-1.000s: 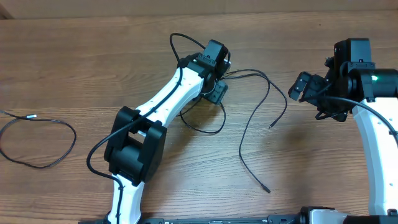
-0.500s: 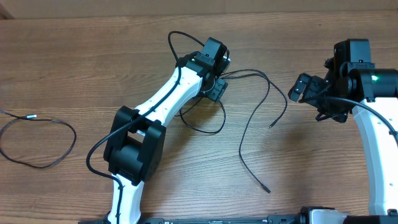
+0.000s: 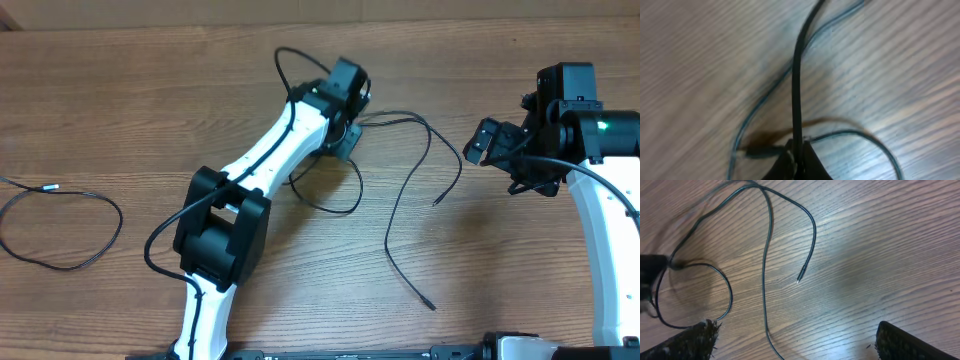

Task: Untangle cables
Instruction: 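Pull the grasped cable off to the far left with the left gripper, then reach the left gripper back to the remaining USB cable and grasp it, then drag the USB cable to the left side with the left gripper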

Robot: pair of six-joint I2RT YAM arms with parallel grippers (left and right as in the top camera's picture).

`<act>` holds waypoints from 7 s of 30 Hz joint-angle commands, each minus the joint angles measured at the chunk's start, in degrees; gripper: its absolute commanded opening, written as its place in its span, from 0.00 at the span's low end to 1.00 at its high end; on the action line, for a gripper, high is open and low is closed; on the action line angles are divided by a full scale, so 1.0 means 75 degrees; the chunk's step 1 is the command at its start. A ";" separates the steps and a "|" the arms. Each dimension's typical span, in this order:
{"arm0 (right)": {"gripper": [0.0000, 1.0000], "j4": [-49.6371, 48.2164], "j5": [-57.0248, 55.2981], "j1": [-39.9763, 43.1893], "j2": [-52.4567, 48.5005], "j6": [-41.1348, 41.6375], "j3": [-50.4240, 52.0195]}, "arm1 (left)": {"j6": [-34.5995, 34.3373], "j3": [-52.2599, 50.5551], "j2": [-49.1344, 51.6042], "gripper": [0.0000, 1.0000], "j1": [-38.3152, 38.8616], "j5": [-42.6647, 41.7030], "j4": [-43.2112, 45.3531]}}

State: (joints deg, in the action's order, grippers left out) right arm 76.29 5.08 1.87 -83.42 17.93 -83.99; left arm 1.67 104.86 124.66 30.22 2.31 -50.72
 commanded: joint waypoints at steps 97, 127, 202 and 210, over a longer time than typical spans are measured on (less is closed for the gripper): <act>1.00 -0.0105 0.0076 0.0017 0.0050 -0.0087 0.0006 | 0.0204 -0.1751 -0.1349 0.93 -0.1413 -0.4001 -0.1265; 1.00 -0.0102 0.0076 0.0017 0.0050 -0.0055 0.0006 | -0.1209 -0.2363 -0.1017 0.81 -0.1285 -0.1309 0.0085; 1.00 -0.0192 0.0076 0.0017 0.0050 0.0000 0.0006 | -0.1431 0.3972 -0.2567 1.00 -0.7927 -0.0172 -0.2579; 1.00 -0.0192 0.0076 0.0017 0.0050 0.0000 0.0006 | -0.1550 0.3949 -0.2404 1.00 -0.7924 -0.0329 -0.2614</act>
State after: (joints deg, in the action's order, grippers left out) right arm 75.02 5.58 1.85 -83.42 17.96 -83.99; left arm -9.06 134.37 107.07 -29.04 0.27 -70.59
